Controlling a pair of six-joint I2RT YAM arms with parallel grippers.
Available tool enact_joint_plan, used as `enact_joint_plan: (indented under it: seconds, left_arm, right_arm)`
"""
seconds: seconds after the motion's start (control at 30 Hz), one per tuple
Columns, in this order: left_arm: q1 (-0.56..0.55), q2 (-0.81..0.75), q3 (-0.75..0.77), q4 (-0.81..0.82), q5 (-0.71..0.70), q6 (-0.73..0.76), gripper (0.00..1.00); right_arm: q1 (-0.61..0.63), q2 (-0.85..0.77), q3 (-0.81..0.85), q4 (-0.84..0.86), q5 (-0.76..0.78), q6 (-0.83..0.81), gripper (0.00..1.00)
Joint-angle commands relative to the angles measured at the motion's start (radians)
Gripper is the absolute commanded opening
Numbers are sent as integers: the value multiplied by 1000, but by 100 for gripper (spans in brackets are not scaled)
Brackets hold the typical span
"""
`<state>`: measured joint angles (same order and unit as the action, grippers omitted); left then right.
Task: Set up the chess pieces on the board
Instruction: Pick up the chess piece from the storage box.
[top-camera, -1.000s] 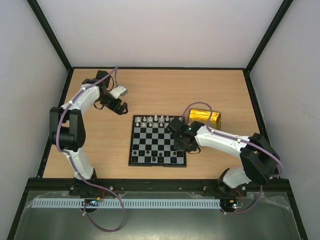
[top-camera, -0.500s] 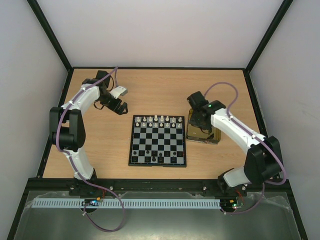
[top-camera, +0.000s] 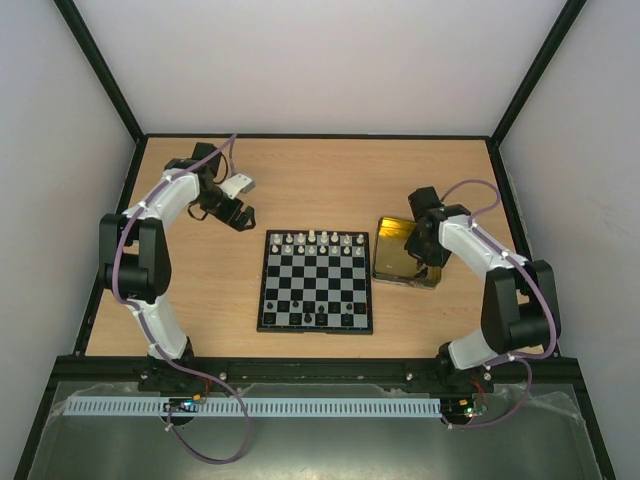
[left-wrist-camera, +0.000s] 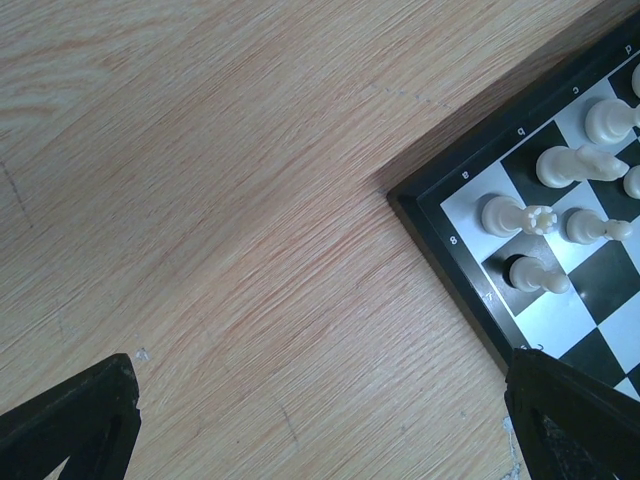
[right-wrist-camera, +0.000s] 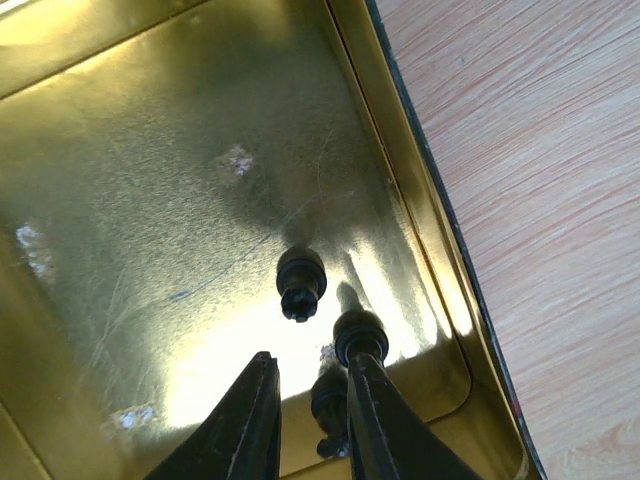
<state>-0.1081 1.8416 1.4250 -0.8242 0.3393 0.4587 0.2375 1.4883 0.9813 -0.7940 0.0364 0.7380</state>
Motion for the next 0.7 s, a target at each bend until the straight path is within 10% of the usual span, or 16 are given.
enact_joint_plan:
  seconds: [0.0,0.67]
  left_arm:
    - [2,-14,-14,-13,-9,-8,99]
    - [4,-4,-24,-12,-16,-15,99]
  right_arm:
    - [-21,22,-24,54,-11,-32,19]
    - [-94,79,-64,151,-72,-87,19]
